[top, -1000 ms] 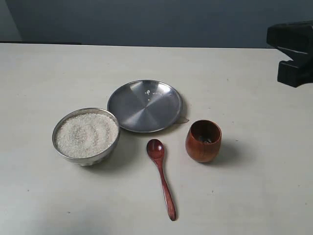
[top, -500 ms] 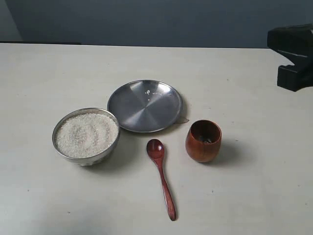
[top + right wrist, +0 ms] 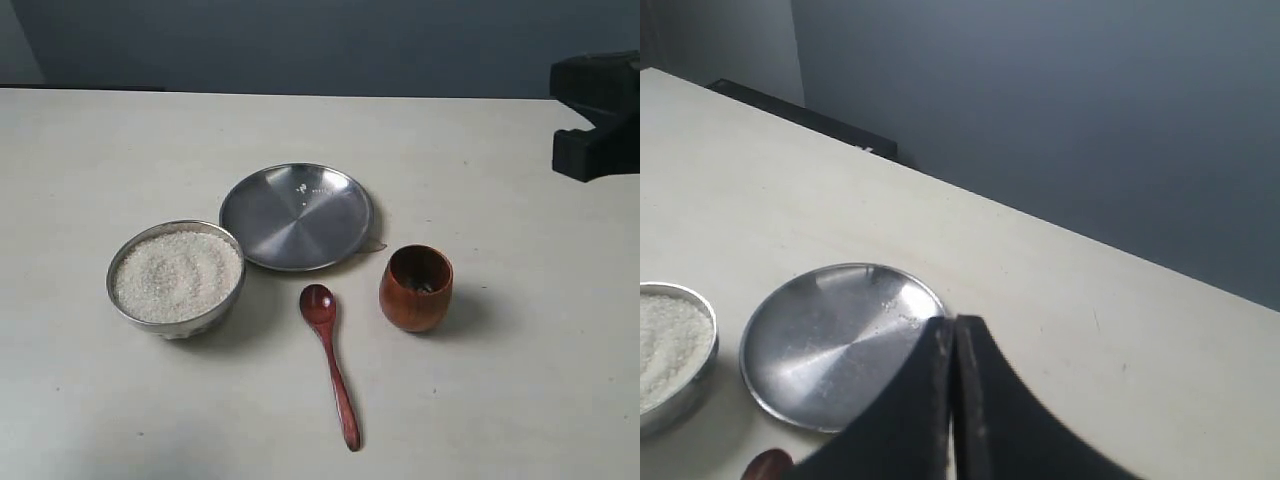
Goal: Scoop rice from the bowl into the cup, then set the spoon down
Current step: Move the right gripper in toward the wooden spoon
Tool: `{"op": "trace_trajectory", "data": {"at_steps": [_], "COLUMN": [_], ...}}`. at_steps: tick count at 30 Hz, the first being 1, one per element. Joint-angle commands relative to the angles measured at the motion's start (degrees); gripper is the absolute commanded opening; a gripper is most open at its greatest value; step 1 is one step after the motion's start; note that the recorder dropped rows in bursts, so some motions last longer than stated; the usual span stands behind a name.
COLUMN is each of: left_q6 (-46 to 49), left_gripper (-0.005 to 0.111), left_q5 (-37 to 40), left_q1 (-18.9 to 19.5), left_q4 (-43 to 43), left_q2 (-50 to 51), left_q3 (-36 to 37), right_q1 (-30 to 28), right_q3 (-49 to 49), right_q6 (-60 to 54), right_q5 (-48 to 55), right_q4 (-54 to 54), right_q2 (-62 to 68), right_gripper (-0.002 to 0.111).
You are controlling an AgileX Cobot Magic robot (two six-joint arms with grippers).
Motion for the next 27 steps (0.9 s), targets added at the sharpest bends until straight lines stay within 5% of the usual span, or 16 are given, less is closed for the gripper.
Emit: {"op": "trace_trajectory", "data": {"at_steps": [1, 9, 17, 27], "left_q6": [-0.09, -0.09, -0.09, -0.09], "left_gripper": [0.000, 0.000, 0.000, 0.000], "left_q5": [-0.63, -0.63, -0.63, -0.63], "left_q1": [-0.16, -0.16, -0.16, -0.16], "left_q4": [0.00, 0.00, 0.00, 0.00], "left_q2": [-0.31, -0.31, -0.31, -0.31], "left_q3": [0.26, 0.26, 0.26, 0.26], "right_q1": [1.36, 1.76, 1.76, 1.76], "right_q3": [-0.44, -0.44, -0.31, -0.31], "right_q6": [1.14, 2.40, 27.73, 40.18], "right_q5": [-2.59, -2.71, -1.36, -4.32], "right_q4": [-1.22, -5.06, -28.70, -40.43], "right_q2": [0.06, 0.06, 0.06, 0.06], "right_gripper": [-0.001, -0.001, -0.001, -0.001]}}
